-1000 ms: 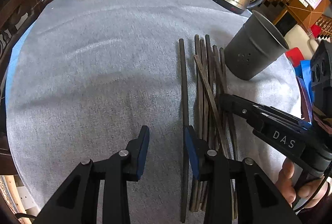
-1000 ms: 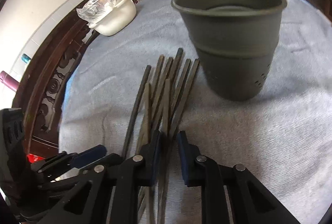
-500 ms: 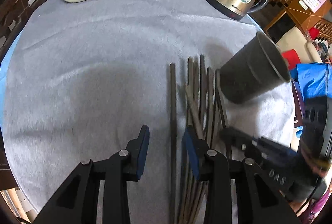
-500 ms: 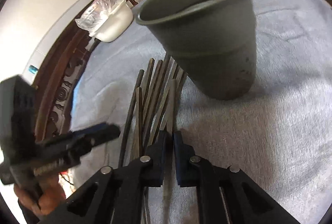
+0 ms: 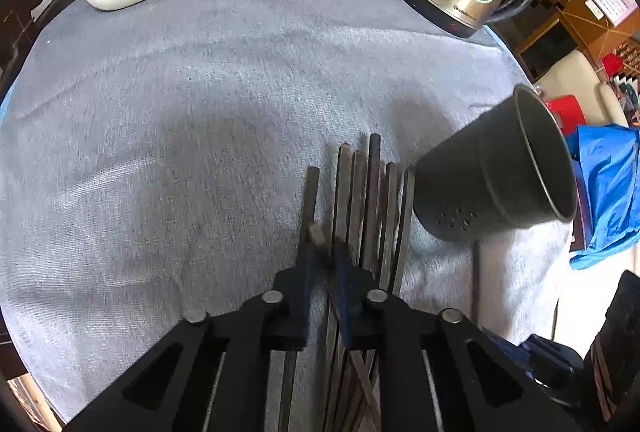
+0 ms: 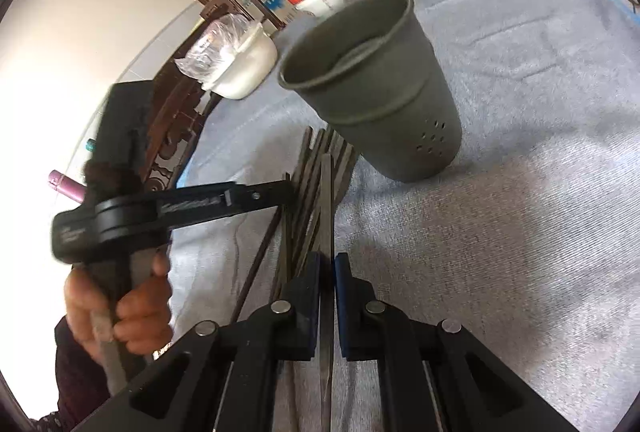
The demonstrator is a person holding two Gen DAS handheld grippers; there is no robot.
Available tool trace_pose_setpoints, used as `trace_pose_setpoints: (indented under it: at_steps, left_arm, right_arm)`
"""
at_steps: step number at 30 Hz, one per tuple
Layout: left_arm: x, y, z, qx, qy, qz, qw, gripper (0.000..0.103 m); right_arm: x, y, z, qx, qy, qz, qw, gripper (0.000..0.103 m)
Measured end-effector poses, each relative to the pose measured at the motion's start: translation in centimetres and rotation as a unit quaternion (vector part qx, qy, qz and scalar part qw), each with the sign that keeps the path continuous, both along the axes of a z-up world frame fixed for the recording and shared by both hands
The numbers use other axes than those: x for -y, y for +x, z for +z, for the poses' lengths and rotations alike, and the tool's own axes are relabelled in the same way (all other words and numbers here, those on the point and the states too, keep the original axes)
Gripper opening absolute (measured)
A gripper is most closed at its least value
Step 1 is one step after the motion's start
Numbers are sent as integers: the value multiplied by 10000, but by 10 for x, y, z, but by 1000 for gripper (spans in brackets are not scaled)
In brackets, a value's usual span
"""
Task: Organize utensils
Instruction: 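Lift the chopstick upright with the right gripper above the gray holder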
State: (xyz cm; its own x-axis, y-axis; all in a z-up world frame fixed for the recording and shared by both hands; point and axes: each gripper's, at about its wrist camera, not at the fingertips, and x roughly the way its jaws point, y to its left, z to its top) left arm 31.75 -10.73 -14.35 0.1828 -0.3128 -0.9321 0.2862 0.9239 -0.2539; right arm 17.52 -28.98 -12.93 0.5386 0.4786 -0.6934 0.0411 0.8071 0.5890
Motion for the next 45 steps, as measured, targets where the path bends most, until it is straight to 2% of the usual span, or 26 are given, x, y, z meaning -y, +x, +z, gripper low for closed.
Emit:
trace_pose_setpoints:
  at_steps: [5, 12, 16, 22, 25, 29, 32, 34, 36, 38, 40, 42, 45]
  left_arm:
    - [3, -5, 2, 115, 17, -47, 9999, 9]
    - [-17, -15, 14, 269, -134, 88, 9995, 8]
    - [-36, -23, 39, 517, -334, 218, 9979, 7]
    - [-60, -49, 103, 1291, -621, 319, 9892, 5]
    - [-67, -63, 144, 1803, -752, 365, 9800, 5]
    - [-64, -77, 192, 2364, -951, 385, 9662, 5]
    - [-58, -83, 219, 2746, -1059, 402, 9549, 5]
    - [-51, -86, 239, 3068, -1130, 432, 9440, 5]
    - [-45, -87, 255, 3311, -1204, 462, 9347, 5]
    - [-39, -86, 268, 3542, -1318, 489, 9246, 5]
    - [-34, -86, 281, 3674, -1483, 494, 9168, 5]
    - [-27, -84, 288, 3721, -1602, 496, 9129, 5]
    - [-17, -78, 283, 3658, -1790, 525, 9118, 5]
  right_arm:
    - [3, -7, 7, 80, -21, 29, 10000, 8]
    - [-1, -17, 22, 360, -97, 60, 9993, 8]
    - [-2, -23, 42, 712, -193, 58, 9973, 8]
    - [1, -37, 86, 1683, -522, -244, 9840, 8]
    - [6, -46, 114, 2378, -614, -600, 9675, 8]
    - [13, -53, 148, 3340, -883, -1140, 9315, 8]
    - [17, -53, 167, 4003, -1084, -1641, 8950, 8]
    - [19, -47, 182, 4373, -1378, -2052, 8647, 8]
    - [20, -39, 190, 4617, -1582, -2326, 8413, 8]
    - [18, -28, 197, 4786, -1747, -2517, 8228, 8]
    - [15, -18, 202, 4842, -1885, -2635, 8128, 8]
    - [12, -1, 201, 4853, -1954, -2684, 8089, 8]
    - [6, 26, 192, 4647, -2082, -2591, 8207, 8]
